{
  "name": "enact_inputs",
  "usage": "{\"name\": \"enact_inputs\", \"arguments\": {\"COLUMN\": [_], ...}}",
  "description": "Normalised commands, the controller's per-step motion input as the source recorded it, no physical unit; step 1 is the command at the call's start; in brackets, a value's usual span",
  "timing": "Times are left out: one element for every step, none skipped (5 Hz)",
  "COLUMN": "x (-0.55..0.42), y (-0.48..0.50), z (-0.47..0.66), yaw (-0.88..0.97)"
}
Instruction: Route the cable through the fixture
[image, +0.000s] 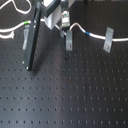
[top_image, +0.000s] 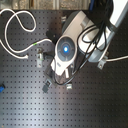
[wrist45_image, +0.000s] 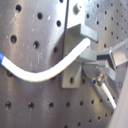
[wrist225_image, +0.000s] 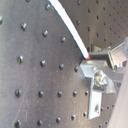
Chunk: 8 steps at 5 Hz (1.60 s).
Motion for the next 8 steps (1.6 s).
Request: {"name": "enact_inputs", "arguments": {"x": [-0.246,-0.301,0.029,0.356,0.201,0.077,-0.093,-0.031], "y": [0.035,-0.098,0.011,-0.058,-0.11,-0.12,-0.097,-0.028], "z": [0.06,0.04,0.0,0.05,0.23,0.24,0.23,0.22], "yaw": [-0.32,-0.21,0.0,0.33,0.65,0.75,0.91,1.0]}}
